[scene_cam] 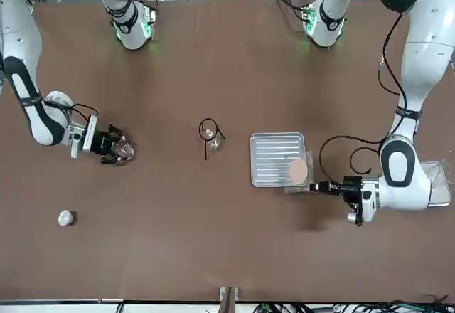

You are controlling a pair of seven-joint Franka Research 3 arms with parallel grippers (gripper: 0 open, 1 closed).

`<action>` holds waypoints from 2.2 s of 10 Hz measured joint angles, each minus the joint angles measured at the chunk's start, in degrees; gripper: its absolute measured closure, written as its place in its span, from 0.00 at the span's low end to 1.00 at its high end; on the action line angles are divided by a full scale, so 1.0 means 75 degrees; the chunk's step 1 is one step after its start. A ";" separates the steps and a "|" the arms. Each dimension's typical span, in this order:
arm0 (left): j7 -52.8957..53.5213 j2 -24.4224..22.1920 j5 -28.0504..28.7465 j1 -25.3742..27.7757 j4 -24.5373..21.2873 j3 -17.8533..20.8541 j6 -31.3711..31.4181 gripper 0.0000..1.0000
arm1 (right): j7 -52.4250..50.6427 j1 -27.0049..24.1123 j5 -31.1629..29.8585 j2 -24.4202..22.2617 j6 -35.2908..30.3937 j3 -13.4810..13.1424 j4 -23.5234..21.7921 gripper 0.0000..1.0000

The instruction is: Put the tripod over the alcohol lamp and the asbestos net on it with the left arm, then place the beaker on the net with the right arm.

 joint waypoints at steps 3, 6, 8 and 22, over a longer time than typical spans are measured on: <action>-0.0041 -0.0018 -0.0186 -0.0142 -0.0080 -0.0661 0.0070 0.98 | 0.0005 0.0005 0.0000 0.0000 0.0007 -0.0005 0.0026 0.41; -0.0032 0.0049 -0.0509 -0.0988 -0.0126 -0.0920 0.0785 0.98 | 0.0103 0.0040 0.0000 0.0000 0.0008 -0.0014 0.0062 0.41; -0.0053 0.0046 -0.1088 -0.1467 -0.0169 -0.1078 0.1206 0.98 | 0.0118 0.0113 0.0003 0.0000 0.0007 -0.0077 0.0065 0.41; 0.0240 0.0172 -0.1802 -0.2395 -0.2057 -0.2418 0.4764 0.98 | 0.0145 0.0201 0.0007 -0.0005 -0.0027 -0.0151 0.0098 0.41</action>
